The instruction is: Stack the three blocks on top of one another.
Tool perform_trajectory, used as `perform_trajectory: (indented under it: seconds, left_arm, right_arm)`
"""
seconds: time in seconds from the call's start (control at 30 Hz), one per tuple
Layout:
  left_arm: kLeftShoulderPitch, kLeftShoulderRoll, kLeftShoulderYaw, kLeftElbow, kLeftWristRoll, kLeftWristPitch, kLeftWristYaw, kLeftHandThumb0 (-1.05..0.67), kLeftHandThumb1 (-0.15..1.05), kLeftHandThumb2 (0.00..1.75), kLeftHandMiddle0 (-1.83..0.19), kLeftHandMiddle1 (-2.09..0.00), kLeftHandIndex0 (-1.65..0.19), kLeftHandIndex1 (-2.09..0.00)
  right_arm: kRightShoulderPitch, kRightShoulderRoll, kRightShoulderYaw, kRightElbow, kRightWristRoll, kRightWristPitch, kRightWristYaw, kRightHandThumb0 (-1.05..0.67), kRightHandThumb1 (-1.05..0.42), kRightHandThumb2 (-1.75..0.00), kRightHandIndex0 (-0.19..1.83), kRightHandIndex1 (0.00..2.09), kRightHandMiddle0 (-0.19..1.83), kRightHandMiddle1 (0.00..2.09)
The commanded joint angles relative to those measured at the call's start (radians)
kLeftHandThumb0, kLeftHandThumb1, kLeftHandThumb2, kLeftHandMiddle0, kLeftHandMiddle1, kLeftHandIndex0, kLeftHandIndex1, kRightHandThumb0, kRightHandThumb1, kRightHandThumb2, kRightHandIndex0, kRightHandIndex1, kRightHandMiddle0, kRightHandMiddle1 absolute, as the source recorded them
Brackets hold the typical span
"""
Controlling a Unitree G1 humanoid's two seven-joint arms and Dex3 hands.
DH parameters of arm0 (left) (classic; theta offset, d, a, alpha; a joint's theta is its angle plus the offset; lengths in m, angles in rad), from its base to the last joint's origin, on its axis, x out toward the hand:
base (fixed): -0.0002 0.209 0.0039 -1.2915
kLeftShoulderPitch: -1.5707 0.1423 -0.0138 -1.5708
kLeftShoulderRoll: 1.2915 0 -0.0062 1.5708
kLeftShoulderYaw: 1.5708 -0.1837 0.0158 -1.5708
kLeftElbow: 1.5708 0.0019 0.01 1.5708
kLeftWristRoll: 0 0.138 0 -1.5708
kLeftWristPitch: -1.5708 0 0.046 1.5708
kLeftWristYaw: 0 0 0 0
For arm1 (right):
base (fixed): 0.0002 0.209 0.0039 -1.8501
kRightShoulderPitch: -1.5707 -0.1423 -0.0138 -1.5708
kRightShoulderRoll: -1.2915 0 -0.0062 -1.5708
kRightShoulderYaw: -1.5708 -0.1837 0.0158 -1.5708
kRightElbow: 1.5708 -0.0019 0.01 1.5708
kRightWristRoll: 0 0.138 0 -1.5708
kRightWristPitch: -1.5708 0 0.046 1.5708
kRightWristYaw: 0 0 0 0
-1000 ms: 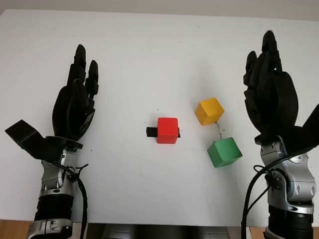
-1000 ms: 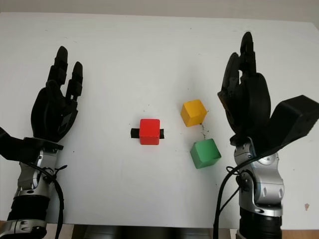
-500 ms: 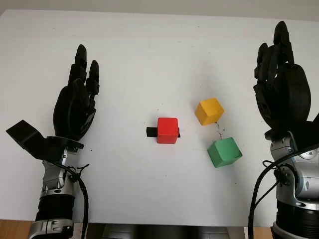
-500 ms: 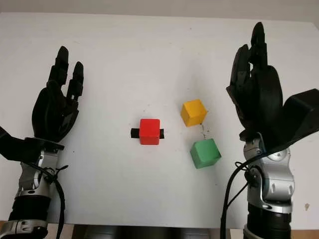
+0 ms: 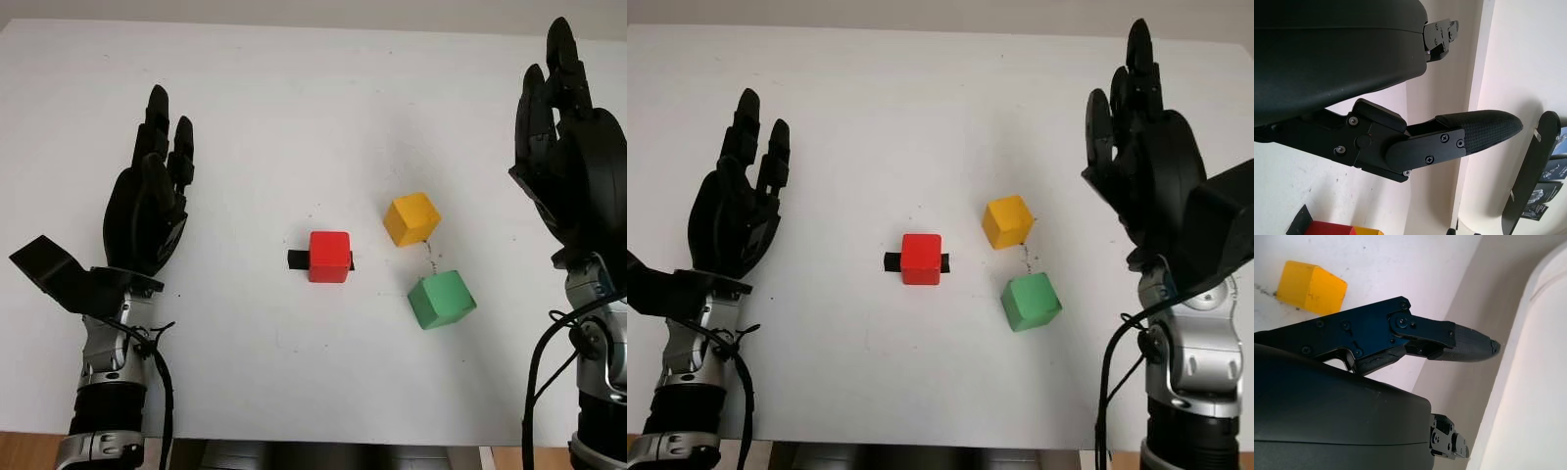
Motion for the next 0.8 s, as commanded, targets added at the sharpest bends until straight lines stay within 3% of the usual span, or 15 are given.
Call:
perform_trajectory:
  seconds: [0.0, 0.37, 0.77]
  left_arm:
    - [0.016, 0.001, 0.006, -0.017, 0.000, 0.001, -0.006, -0.87, 1.05, 0.64, 0.19, 0.00, 0.19, 0.00]
    - [0.020, -0.006, 0.002, -0.024, 0.015, 0.002, 0.010, -0.87, 1.05, 0.65, 0.19, 0.00, 0.19, 0.00]
    - [0.015, -0.011, 0.001, -0.019, 0.013, 0.002, 0.004, -0.87, 1.05, 0.63, 0.19, 0.00, 0.19, 0.00]
  right_arm:
    - [0.001, -0.027, -0.001, -0.020, -0.009, 0.001, 0.012, -0.68, -1.05, -0.49, -0.19, 0.00, -0.19, 0.00]
    - [-0.005, -0.129, 0.036, -0.009, -0.178, -0.018, 0.037, -0.71, -1.05, -0.39, -0.14, 0.03, -0.15, 0.04]
    - [-0.018, -0.172, 0.044, 0.010, -0.240, -0.056, 0.073, -0.74, -1.05, -0.34, -0.11, 0.06, -0.11, 0.06]
